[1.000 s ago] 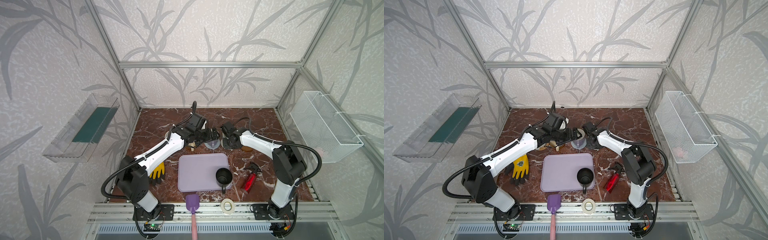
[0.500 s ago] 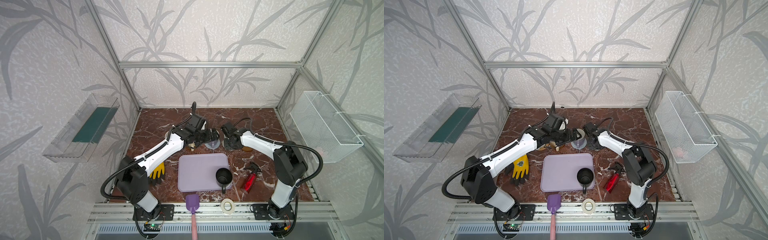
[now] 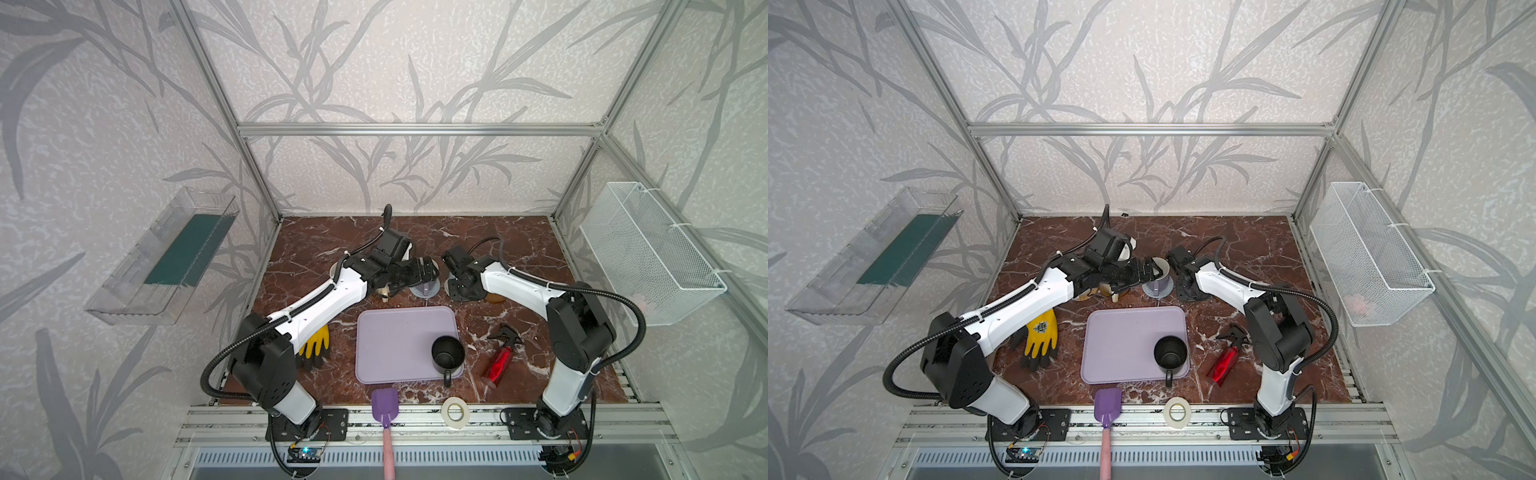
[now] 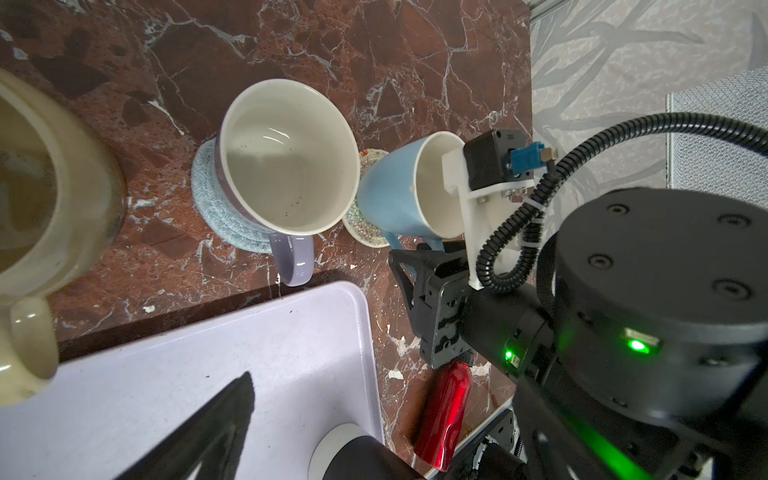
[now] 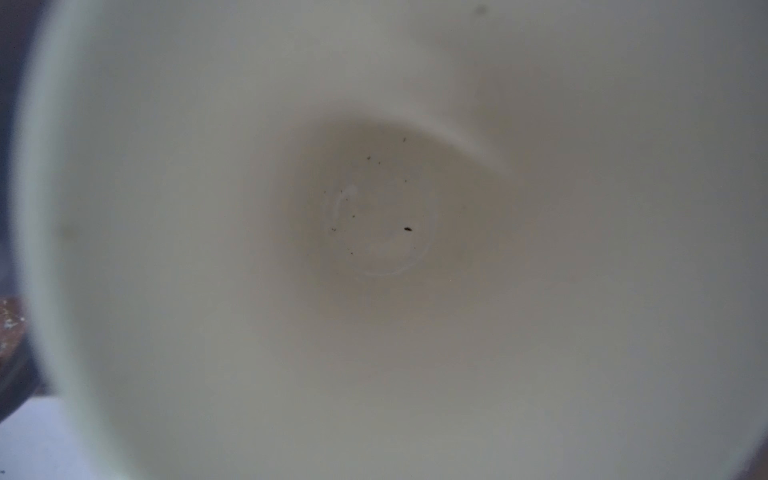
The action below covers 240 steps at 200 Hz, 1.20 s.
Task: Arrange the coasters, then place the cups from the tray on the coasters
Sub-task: 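Lower the light-blue mug onto the multicolour woven coaster with right gripper, then open right gripper and raise it off the light-blue mug, then move right gripper over the black mug on the tray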
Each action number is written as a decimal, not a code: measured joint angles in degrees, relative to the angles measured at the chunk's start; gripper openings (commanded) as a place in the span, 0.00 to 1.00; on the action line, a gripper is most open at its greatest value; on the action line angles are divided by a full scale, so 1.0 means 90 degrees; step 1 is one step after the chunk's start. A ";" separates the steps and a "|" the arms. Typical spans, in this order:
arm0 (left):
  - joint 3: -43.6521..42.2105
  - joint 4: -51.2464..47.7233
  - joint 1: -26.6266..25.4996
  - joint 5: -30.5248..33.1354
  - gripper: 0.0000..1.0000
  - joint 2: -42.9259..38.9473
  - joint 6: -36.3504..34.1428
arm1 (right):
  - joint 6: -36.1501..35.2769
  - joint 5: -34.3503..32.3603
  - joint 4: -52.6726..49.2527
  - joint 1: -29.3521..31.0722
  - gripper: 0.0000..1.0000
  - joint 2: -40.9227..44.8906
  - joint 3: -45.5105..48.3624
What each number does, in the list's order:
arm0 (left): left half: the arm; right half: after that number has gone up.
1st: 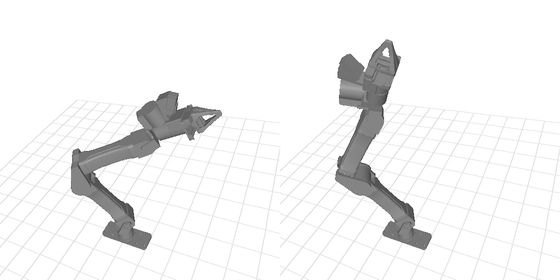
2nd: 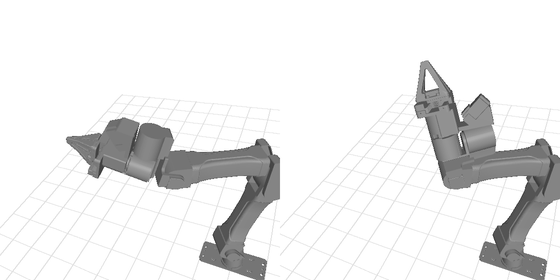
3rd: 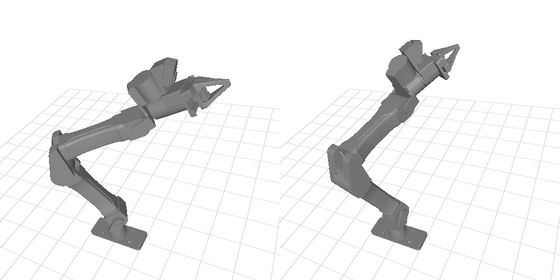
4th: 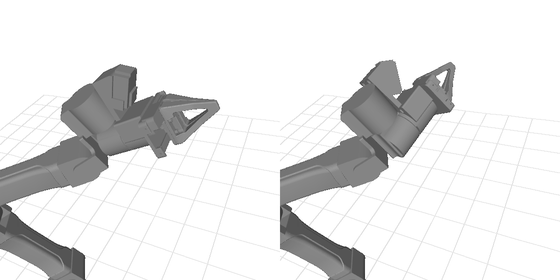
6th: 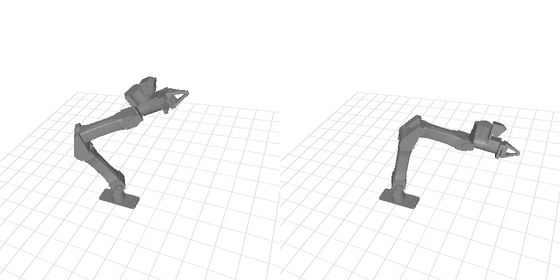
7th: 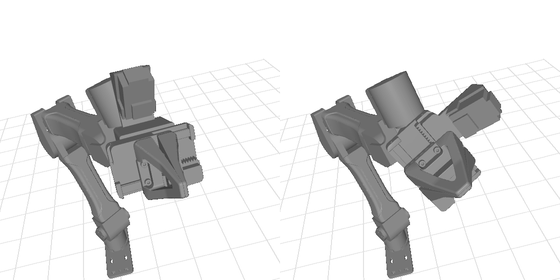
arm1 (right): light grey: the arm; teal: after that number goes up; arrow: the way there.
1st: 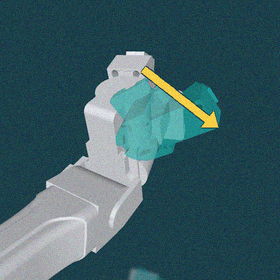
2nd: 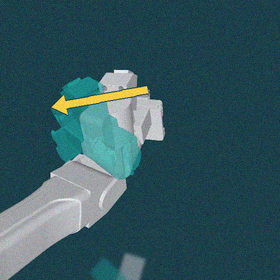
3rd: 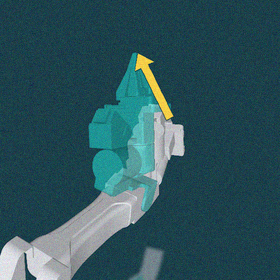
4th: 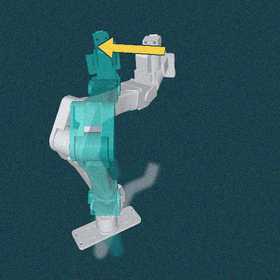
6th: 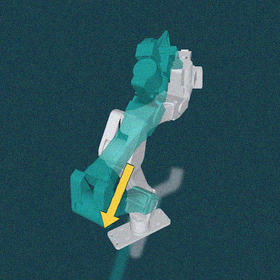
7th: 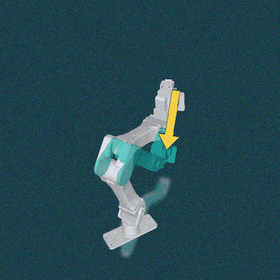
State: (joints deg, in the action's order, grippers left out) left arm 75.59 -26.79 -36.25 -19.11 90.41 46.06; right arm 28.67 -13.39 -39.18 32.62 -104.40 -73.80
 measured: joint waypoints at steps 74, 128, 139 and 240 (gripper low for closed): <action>0.0000 -0.0238 -0.0049 0.0435 0.99 -0.0112 -0.0243 | -0.0100 0.0194 -0.0197 -0.0002 0.78 0.0568 0.0002; -0.0002 -0.0410 -0.0211 0.0916 0.99 -0.0607 -0.0627 | -0.0289 0.0554 -0.0384 0.0000 0.99 0.1758 0.0245; 0.0000 -0.0500 -0.0243 0.0971 0.99 -0.0658 -0.0729 | -0.0350 0.0573 -0.0491 0.0007 0.99 0.1919 0.0245; -0.1341 0.0126 -0.0369 -0.0007 0.99 -0.1134 -0.0525 | -0.0328 0.1117 -0.0772 0.0906 0.99 0.4456 0.1739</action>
State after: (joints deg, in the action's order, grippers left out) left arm 63.53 -25.65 -39.57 -19.18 80.20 41.34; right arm 25.71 -3.33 -46.13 40.77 -64.29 -58.15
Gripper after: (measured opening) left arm 0.992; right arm 0.992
